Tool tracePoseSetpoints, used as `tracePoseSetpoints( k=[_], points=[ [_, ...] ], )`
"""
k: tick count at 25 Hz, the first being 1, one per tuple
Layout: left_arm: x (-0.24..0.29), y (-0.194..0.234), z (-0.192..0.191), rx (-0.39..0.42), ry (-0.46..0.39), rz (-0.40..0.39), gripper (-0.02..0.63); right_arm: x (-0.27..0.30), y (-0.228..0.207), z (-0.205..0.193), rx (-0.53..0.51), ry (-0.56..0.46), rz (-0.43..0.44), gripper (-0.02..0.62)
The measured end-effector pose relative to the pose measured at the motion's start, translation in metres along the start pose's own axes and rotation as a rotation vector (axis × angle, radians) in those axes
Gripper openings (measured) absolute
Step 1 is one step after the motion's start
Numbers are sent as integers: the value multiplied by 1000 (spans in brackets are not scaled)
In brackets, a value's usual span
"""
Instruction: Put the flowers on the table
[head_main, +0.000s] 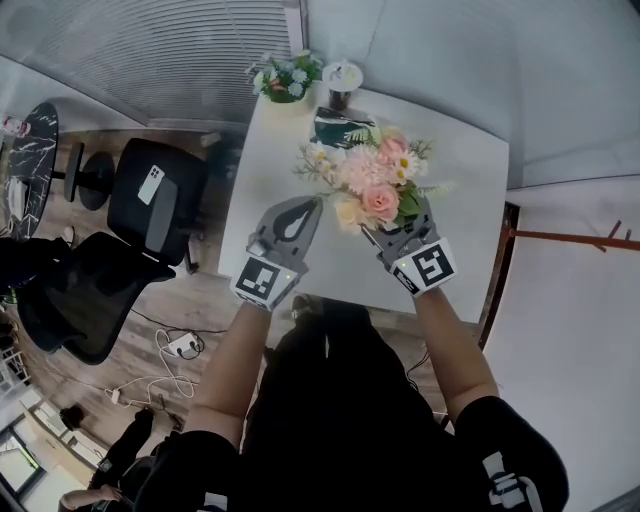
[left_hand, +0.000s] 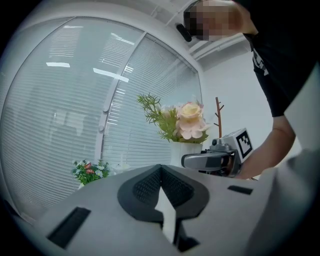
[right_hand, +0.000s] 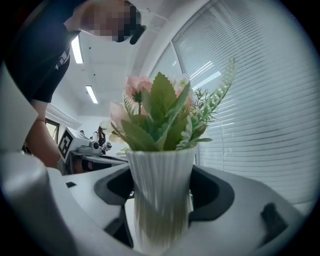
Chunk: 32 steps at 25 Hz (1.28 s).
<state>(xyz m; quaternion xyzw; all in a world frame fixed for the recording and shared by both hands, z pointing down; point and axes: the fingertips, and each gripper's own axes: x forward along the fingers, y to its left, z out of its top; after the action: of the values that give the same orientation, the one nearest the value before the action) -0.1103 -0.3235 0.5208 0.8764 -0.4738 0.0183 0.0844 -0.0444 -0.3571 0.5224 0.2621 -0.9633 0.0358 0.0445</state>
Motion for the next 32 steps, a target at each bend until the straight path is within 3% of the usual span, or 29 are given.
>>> tracePoseSetpoints(
  k=[13,32],
  points=[
    [44,26,-55,-14,61,28,12,27,-41,-52,-19,-7,-27,337],
    [64,30,-73,-35,52,20,12,34,-52,-61,2,-24,-18,337]
  ],
)
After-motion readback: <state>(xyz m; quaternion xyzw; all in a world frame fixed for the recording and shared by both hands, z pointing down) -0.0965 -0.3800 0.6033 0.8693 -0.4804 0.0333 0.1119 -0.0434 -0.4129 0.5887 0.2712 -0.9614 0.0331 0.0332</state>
